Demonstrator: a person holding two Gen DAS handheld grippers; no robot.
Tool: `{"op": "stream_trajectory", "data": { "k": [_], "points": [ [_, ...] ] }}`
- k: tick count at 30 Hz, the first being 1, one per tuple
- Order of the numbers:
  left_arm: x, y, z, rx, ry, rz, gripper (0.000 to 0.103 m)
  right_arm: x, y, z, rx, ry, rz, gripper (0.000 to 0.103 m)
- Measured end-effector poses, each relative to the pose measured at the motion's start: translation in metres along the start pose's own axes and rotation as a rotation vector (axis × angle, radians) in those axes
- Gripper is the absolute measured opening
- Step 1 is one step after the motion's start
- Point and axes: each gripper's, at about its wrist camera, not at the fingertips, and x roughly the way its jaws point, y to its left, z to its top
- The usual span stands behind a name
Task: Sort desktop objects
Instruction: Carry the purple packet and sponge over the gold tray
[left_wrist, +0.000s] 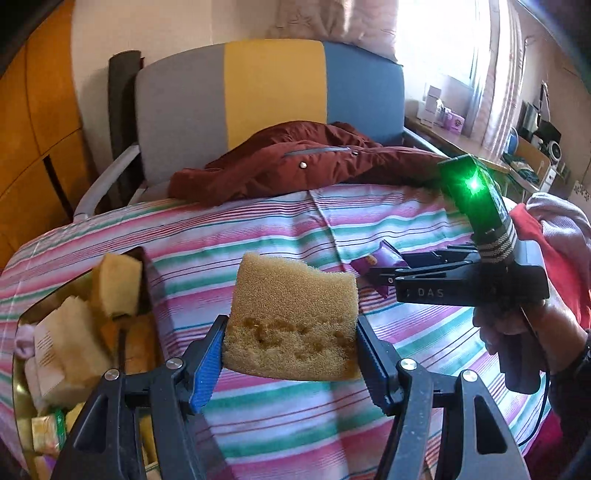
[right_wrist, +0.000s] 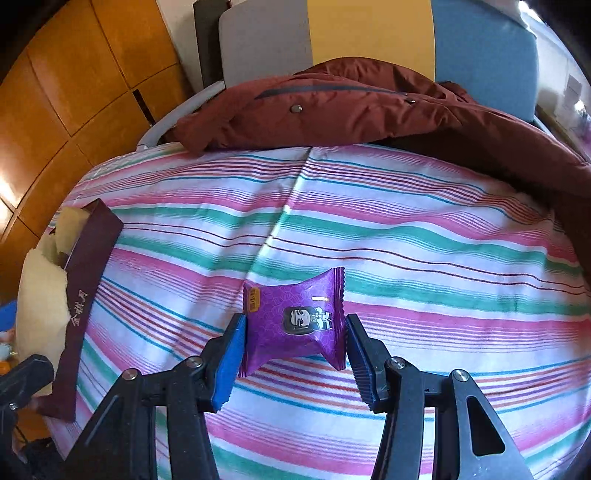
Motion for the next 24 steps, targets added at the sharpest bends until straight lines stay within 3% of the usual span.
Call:
{"op": "stream_trajectory", "data": {
  "k": [24],
  "points": [
    [-0.075, 0.074, -0.046, -0.120, -0.088, 0.083, 0.066, -0.050, 0.099, -0.026, -0.018, -0.053, 0.108, 0.054]
  ]
}}
